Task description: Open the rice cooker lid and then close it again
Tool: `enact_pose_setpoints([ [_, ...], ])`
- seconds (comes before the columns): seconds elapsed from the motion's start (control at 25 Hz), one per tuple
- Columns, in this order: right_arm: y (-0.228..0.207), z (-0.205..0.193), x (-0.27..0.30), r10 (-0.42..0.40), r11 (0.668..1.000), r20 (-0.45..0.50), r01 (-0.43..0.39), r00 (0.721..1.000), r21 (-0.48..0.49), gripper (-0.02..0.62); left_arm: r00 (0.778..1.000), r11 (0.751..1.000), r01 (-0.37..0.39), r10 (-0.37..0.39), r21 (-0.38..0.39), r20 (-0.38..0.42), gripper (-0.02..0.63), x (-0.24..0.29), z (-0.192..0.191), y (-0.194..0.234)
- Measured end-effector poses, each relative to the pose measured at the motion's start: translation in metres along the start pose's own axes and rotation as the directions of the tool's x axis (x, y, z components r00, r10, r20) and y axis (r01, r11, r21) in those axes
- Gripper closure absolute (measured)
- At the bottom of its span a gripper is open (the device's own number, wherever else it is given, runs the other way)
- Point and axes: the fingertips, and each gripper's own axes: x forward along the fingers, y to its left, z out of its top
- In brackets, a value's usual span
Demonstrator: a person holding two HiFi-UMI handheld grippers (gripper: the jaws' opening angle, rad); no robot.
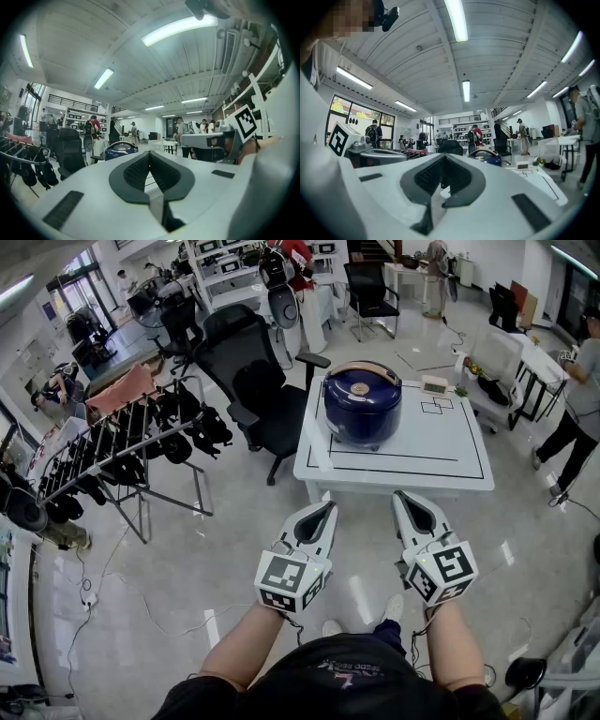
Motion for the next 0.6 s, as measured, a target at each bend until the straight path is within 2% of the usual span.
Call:
enact_pose_setpoints([
  [0.6,0.0106,0.0055,0.0002,-0.007,1.000,0.019,0.006,1.000,0.010,0.594,1.000,1.000,-0.005,0.005,0.008,0.006,0.603,-0.0077,0.0019,0.0057],
])
